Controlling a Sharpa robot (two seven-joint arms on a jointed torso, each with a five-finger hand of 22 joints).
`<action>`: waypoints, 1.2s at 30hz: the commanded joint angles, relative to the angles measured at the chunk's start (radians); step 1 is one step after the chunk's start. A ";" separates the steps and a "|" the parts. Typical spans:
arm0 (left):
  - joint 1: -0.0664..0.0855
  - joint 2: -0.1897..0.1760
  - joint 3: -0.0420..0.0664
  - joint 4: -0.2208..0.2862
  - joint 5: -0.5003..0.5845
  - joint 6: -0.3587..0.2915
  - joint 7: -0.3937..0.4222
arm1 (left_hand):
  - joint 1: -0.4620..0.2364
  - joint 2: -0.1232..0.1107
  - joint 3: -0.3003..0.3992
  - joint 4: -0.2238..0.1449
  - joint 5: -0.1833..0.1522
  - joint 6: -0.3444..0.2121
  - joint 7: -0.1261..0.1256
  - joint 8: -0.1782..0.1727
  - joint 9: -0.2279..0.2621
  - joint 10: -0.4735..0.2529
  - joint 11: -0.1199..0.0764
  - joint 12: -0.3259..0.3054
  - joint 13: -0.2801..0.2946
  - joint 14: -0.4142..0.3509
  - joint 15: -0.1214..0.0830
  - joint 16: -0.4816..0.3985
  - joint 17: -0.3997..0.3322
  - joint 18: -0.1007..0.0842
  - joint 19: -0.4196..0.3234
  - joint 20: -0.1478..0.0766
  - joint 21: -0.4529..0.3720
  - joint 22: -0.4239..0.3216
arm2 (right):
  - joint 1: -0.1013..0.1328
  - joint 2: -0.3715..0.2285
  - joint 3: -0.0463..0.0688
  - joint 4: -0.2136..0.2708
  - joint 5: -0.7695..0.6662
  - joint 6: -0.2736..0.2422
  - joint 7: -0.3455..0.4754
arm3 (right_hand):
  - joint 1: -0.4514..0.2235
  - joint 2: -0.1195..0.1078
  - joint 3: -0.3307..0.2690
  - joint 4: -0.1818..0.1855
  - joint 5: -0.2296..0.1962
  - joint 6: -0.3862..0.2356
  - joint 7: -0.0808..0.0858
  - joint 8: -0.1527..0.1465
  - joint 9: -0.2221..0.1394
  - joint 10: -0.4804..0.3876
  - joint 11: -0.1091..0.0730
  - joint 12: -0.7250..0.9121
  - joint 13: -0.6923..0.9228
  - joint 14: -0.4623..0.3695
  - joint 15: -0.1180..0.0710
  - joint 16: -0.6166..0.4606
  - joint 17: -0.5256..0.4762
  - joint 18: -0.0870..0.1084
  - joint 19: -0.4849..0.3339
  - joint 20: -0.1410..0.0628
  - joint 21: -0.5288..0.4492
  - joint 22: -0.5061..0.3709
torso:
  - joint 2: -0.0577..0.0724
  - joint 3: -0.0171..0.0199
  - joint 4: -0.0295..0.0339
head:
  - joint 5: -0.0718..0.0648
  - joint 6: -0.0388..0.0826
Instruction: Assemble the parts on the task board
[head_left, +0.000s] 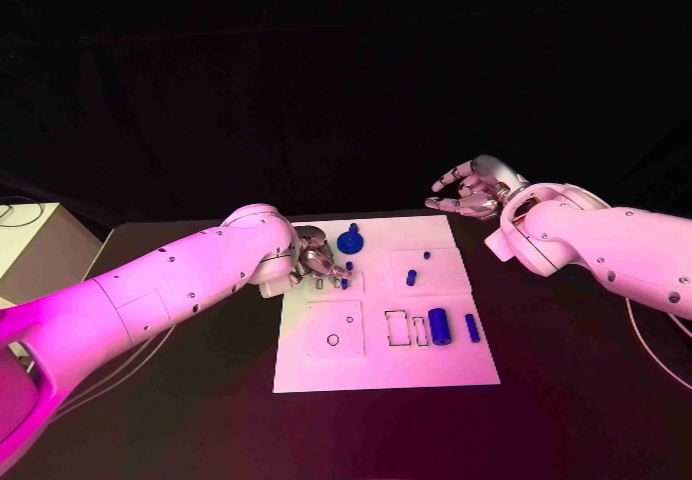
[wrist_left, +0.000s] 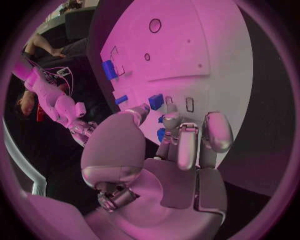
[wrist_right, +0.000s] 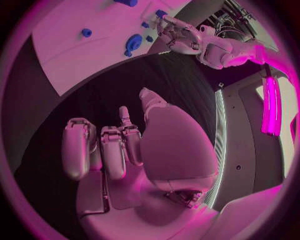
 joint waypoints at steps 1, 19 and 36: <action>0.002 0.005 0.000 0.001 0.005 0.014 -0.001 | 0.002 0.003 0.008 0.000 0.000 0.003 -0.003 0.003 0.001 0.007 0.000 0.005 0.001 0.068 -0.007 0.006 0.167 -0.019 0.008 -0.002 0.005 0.002 | 0.000 0.002 0.001 -0.002 -0.023 0.014 -0.002 | 0.001 0.003 0.006 0.001 0.006 -0.003 0.002 0.003 -0.001 0.006 -0.002 0.003 0.166 0.097 0.005 -0.005 0.233 -0.009 0.045 0.003 -0.003 0.076 | 0.001 0.0000 0.0005 | 0.001 -0.002; 0.002 0.014 -0.003 -0.003 0.017 0.024 -0.001 | 0.023 0.000 0.030 -0.004 0.001 0.010 -0.008 0.013 0.006 0.002 -0.004 0.001 -0.006 0.069 -0.011 0.008 0.169 -0.020 0.008 -0.003 0.010 0.008 | 0.000 0.010 0.001 -0.007 -0.038 0.020 -0.008 | -0.001 0.003 0.006 0.001 0.007 -0.003 0.002 0.003 -0.001 0.006 -0.002 0.004 0.167 0.097 0.005 -0.005 0.234 -0.009 0.045 0.003 -0.003 0.076 | 0.002 0.0007 0.0012 | -0.008 -0.004; 0.002 0.015 -0.008 -0.002 0.033 0.004 0.004 | 0.086 -0.008 0.105 -0.013 0.000 0.008 -0.011 0.020 0.011 -0.013 -0.008 -0.016 -0.027 0.067 -0.014 0.006 0.165 -0.018 0.000 -0.005 0.010 0.005 | 0.000 0.016 0.001 -0.012 -0.038 0.025 -0.012 | 0.005 0.007 0.012 -0.003 0.005 -0.003 0.002 0.004 -0.001 0.006 -0.002 0.004 0.167 0.097 0.005 -0.005 0.233 -0.009 0.046 0.003 -0.003 0.077 | 0.002 0.0005 0.0013 | -0.003 -0.006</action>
